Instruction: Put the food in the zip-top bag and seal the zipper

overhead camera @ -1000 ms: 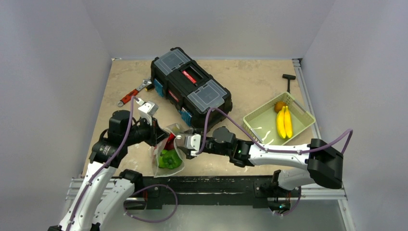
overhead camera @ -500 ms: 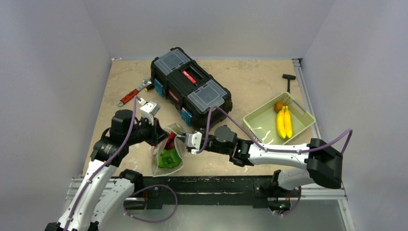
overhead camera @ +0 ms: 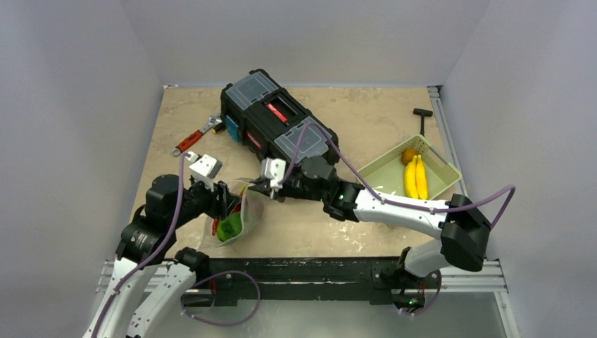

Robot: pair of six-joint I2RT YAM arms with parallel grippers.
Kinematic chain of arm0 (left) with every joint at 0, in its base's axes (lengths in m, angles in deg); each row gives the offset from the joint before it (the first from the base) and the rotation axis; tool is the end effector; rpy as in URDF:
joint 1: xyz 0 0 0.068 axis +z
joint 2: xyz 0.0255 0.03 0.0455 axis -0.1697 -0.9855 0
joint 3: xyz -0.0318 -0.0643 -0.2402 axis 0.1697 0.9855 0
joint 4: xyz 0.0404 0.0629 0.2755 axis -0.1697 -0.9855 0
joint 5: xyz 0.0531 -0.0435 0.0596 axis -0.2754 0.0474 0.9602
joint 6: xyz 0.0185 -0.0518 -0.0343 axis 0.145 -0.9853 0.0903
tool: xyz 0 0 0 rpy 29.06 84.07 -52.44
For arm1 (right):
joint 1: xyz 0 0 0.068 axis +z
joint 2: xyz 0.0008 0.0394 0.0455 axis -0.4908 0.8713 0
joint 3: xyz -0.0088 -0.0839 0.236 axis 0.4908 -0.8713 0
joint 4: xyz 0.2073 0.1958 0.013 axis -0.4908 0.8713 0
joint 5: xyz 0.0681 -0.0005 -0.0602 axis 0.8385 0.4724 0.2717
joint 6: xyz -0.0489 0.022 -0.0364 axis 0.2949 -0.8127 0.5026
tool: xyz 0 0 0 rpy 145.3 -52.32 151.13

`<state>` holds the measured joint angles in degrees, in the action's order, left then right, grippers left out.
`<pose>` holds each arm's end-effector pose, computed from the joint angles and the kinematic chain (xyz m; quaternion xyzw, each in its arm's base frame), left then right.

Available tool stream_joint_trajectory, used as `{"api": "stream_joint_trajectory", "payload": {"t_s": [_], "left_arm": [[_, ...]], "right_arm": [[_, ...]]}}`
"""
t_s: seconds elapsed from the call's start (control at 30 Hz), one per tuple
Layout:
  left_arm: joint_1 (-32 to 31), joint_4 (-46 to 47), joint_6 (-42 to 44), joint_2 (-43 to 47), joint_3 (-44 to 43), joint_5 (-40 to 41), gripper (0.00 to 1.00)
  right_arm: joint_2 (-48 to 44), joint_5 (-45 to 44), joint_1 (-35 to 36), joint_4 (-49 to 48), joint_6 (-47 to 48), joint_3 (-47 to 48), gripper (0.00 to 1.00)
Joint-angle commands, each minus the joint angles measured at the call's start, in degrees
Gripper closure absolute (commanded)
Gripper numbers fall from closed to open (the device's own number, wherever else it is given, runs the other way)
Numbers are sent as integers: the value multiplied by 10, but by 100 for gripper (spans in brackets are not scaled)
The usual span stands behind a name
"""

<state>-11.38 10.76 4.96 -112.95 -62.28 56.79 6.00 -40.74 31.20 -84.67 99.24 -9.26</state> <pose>0.1364 -0.0661 0.3287 0.1663 0.8166 -0.2359 0.4998 0.1770 0.3459 0.2828 -0.5269 0.5123 0.3656 0.5712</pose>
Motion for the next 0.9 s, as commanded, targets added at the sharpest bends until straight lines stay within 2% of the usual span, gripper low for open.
{"api": "stream_joint_trajectory", "payload": {"t_s": [0.0, 0.1, 0.17, 0.3, 0.47, 0.7, 0.87], "left_arm": [[-3, 30, 52, 20, -48, 21, 40], [-3, 56, 91, 21, -51, -4, 38], [-3, 80, 119, 19, -46, -33, 33], [-3, 110, 129, -19, -61, -68, 28], [-31, 120, 155, -85, -81, -24, 27], [-86, 171, 138, -110, -66, -12, 24], [-119, 169, 157, -105, -39, 38, 24]], "right_arm": [[28, 84, -31, 45, -97, 61, 100], [50, 110, -50, 54, -120, 84, 100], [62, 120, -62, 63, -134, 100, 100], [82, 138, -75, 98, -164, 138, 100], [62, 112, -76, 96, -179, 133, 100], [23, 124, -79, 81, -223, 125, 100], [16, 135, -81, 86, -230, 131, 100]]}}
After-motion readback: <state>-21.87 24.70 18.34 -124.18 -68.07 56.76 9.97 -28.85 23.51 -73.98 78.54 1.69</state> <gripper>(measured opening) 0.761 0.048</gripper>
